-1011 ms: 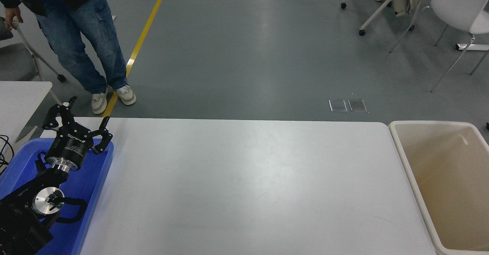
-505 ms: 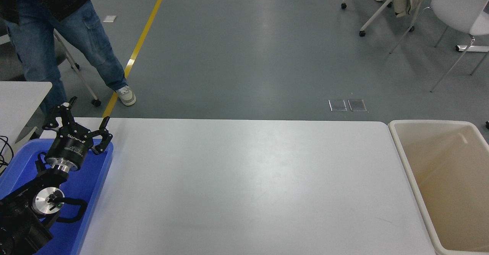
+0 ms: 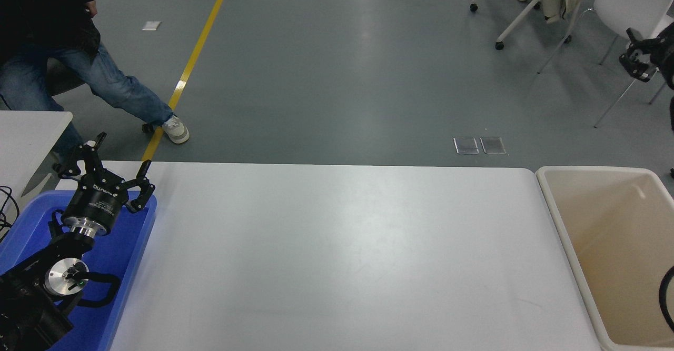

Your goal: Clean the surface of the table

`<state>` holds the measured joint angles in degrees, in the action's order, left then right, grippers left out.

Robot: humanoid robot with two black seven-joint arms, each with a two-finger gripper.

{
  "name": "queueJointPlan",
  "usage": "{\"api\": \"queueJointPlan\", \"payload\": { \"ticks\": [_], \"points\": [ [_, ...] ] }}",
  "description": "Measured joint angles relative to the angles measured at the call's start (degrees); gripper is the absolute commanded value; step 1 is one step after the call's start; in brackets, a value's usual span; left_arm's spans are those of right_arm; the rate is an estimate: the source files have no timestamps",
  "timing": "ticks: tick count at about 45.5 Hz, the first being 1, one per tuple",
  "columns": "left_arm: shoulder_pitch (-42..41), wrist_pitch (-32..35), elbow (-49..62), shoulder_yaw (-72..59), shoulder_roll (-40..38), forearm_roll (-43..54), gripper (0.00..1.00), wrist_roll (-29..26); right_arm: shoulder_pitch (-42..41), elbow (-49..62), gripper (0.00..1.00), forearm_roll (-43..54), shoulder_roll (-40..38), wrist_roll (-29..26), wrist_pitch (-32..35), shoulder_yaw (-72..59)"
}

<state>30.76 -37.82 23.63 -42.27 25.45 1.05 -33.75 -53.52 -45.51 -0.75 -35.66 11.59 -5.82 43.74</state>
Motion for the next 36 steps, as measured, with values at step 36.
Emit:
{"api": "queueJointPlan", "payload": {
  "ticks": [36],
  "points": [
    [0.0, 0.01, -0.01, 0.0, -0.01, 0.0, 1.0, 0.0, 20.68, -10.35, 0.98, 4.72, 6.38, 12.48, 0.7, 5.38]
  ]
}}
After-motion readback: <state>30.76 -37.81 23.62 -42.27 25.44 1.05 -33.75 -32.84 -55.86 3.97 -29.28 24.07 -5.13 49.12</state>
